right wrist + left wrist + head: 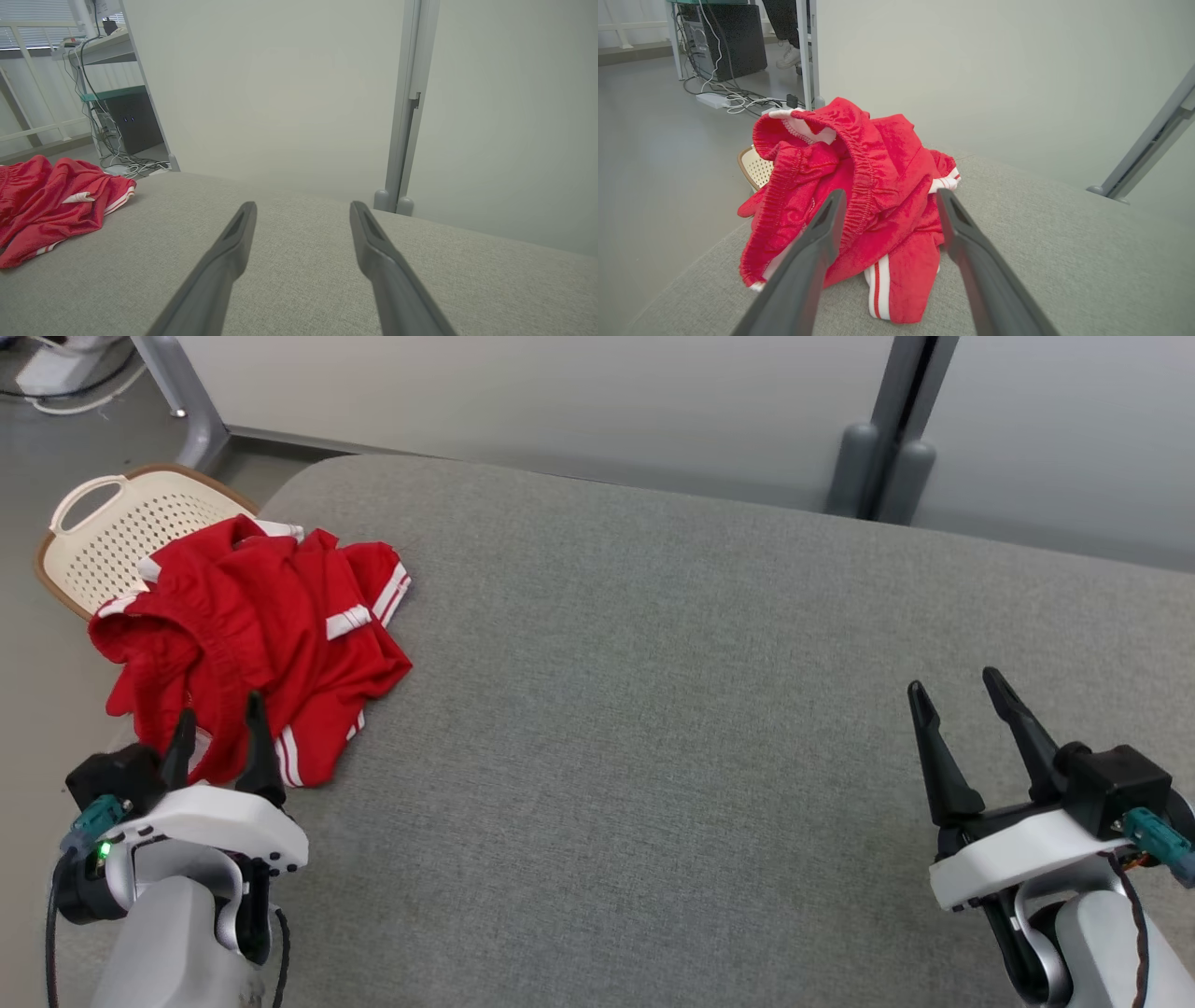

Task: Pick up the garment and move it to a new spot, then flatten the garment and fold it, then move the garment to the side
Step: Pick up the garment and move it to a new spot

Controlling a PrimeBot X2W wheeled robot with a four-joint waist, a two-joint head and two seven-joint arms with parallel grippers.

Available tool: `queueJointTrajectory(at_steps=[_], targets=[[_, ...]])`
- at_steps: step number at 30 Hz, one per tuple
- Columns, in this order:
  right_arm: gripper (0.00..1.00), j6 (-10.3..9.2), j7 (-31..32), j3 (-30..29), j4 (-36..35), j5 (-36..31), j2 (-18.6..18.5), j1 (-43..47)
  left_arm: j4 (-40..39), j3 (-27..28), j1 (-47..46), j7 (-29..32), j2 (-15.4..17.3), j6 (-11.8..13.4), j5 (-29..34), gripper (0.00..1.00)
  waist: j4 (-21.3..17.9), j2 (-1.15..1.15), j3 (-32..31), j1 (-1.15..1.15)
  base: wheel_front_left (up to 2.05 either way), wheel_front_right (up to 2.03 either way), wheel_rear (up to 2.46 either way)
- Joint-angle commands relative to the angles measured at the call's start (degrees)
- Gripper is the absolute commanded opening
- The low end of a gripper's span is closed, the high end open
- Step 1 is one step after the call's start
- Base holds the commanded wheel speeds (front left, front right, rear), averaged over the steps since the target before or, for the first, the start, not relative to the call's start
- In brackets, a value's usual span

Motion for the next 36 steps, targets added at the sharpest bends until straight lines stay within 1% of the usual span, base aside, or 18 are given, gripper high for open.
queueJointTrajectory(at_steps=[1, 5, 9, 13, 15, 16, 17, 20, 23, 28, 36], targets=[[1.00, -0.02, 0.26, -0.11, -0.57, -0.29, -0.76, -1.46, 2.86, 0.46, -2.82, 0.00, 0.51, 0.11, -0.49, 1.00, -2.52, 0.00, 4.71, 0.00, 0.00, 0.00, 0.00], [1.00, -0.01, 0.86, -0.33, -1.72, -0.40, -1.59, -3.60, 10.40, 2.01, -8.67, -0.01, 2.48, -0.13, -2.29, 1.00, -3.85, 0.00, 9.11, 0.00, 0.00, 0.00, 0.00], [1.00, -0.01, 1.03, -0.43, -2.11, -0.43, -2.02, -4.86, 17.38, 4.03, -12.76, -0.01, 4.82, 0.74, -3.87, 1.00, -4.54, 0.00, 12.06, 0.00, 0.00, 0.00, 0.00], [1.00, -0.01, 1.06, -0.67, -2.42, -0.60, -2.13, -5.87, 21.60, 5.32, -15.72, -0.01, 6.79, 0.90, -5.00, 1.00, -4.65, 0.00, 13.98, 0.00, 0.00, 0.00, 0.00], [1.00, -0.01, 0.97, -0.70, -2.36, -0.66, -2.21, -6.11, 22.25, 5.71, -16.24, -0.01, 7.06, 1.00, -5.21, 1.00, -4.58, 0.00, 14.39, 0.00, 0.00, 0.00, 0.00], [1.00, -0.01, 0.96, -0.71, -2.31, -0.68, -2.24, -6.28, 22.23, 5.92, -16.43, -0.01, 7.43, 0.77, -5.36, 0.40, -4.54, 0.00, 14.53, 0.00, 0.00, 0.00, 0.00], [1.00, -0.01, 0.90, -0.76, -2.26, -0.65, -2.25, -6.45, 21.68, 6.15, -16.52, -0.01, 7.64, 0.59, -5.42, 0.00, -4.47, 0.00, 14.61, 0.00, 0.00, 0.00, 0.00], [1.00, -0.02, 0.67, -0.84, -2.02, -0.62, -2.22, -6.53, 19.80, 6.27, -15.98, -0.02, 7.71, 0.54, -4.72, 0.00, -4.27, 0.00, 14.37, 0.00, 0.00, 0.00, 0.00], [1.00, -0.01, 0.56, -0.81, -1.27, -0.40, -1.98, -6.24, 15.07, 7.23, -14.22, -0.01, 7.62, 0.69, -3.86, 0.00, -4.04, 0.00, 13.18, 0.00, 0.00, 0.00, 0.00], [1.00, -0.02, -0.19, -1.03, -0.40, 0.28, -1.31, -4.46, 4.07, 8.27, -9.69, -0.01, 6.47, 0.17, -1.04, 0.00, -3.89, 0.00, 9.26, 0.00, 0.00, 0.00, 0.00], [1.00, -0.01, -0.82, -1.01, 0.82, 0.88, 0.28, -0.22, -13.65, 5.81, 0.82, -0.01, 2.70, -0.53, 4.08, 0.00, -4.58, 0.00, 1.35, 0.00, 0.00, 0.00, 0.00]])
